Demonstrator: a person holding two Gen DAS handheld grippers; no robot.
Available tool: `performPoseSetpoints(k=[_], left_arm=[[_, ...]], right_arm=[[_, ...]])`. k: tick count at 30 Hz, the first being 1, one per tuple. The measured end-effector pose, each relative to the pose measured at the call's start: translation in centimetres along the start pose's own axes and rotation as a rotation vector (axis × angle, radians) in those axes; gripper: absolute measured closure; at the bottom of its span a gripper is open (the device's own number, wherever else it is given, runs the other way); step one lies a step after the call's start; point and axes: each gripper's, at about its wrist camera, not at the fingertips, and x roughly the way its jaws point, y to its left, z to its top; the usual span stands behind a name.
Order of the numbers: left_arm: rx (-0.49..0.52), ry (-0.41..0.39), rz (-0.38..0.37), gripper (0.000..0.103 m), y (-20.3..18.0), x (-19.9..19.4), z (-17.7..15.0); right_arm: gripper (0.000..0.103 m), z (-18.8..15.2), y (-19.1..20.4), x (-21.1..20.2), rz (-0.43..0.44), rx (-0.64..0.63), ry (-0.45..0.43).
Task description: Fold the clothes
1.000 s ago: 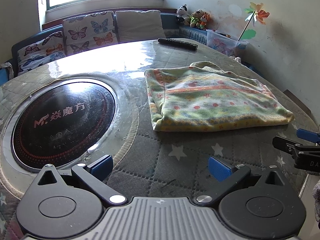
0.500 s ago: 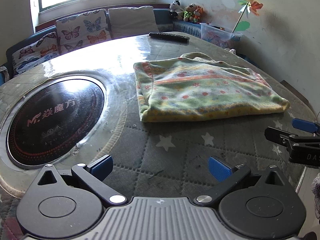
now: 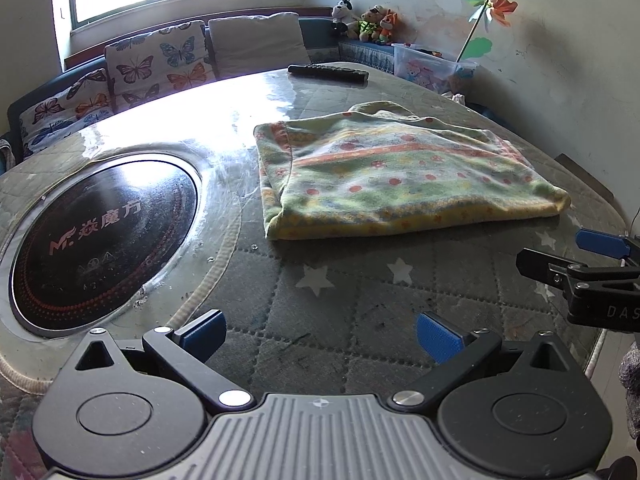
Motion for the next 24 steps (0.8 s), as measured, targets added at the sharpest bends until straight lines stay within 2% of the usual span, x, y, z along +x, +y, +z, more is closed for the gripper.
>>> performPoseSetpoints(k=[24], left_arm=[[0.015,0.002,-0.003,0.0,-0.84,-0.17,-0.32]], right_arm=[[0.0,-0.16,0.57,-0.18,0.011,-0.009,0.01]])
